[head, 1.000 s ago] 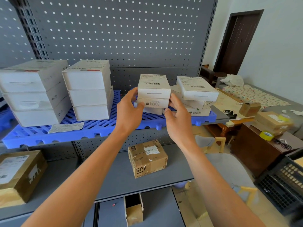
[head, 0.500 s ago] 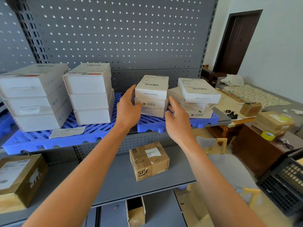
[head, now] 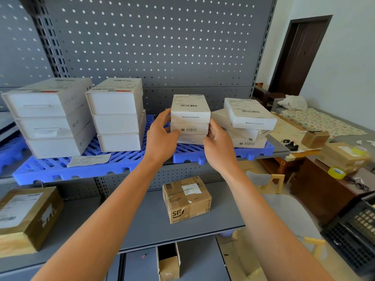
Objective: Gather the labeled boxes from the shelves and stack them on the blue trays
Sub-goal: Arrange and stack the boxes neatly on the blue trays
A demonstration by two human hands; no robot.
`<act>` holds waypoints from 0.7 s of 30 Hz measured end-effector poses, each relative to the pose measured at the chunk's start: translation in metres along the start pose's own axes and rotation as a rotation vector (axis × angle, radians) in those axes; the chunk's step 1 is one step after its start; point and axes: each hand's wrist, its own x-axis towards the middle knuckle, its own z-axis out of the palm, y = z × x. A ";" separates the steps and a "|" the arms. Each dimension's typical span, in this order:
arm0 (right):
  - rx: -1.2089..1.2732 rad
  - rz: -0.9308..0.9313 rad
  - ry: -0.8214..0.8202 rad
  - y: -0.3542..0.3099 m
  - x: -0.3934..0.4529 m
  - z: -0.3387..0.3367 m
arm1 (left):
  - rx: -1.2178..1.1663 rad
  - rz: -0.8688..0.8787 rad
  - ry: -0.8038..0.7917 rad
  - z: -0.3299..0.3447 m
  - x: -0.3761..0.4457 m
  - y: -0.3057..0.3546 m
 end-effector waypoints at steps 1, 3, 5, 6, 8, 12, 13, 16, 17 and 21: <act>-0.003 0.000 0.000 0.000 0.000 -0.001 | 0.004 -0.001 0.008 0.000 -0.003 0.001; -0.004 -0.005 0.004 -0.001 0.000 -0.003 | 0.016 0.009 0.026 0.000 -0.008 0.001; 0.003 0.002 0.000 -0.001 -0.002 -0.005 | 0.023 0.023 0.042 0.000 -0.012 0.001; 0.007 0.006 -0.003 -0.001 -0.002 -0.005 | 0.021 0.023 0.048 0.001 -0.013 0.001; 0.008 0.006 -0.006 -0.001 -0.003 -0.005 | 0.021 0.014 0.052 0.000 -0.013 0.003; 0.013 -0.001 -0.004 -0.002 -0.005 -0.005 | 0.029 0.008 0.045 -0.001 -0.011 0.005; 0.015 -0.004 -0.004 -0.002 -0.005 -0.005 | 0.030 0.008 0.040 -0.001 -0.010 0.004; 0.020 -0.014 -0.003 -0.002 -0.006 -0.004 | -0.004 0.005 -0.002 -0.002 -0.008 0.002; 0.018 -0.019 -0.001 -0.002 -0.007 -0.004 | -0.017 0.008 -0.023 -0.002 -0.007 0.001; 0.009 -0.030 0.005 -0.003 -0.007 -0.003 | -0.059 0.010 -0.079 -0.003 -0.007 -0.002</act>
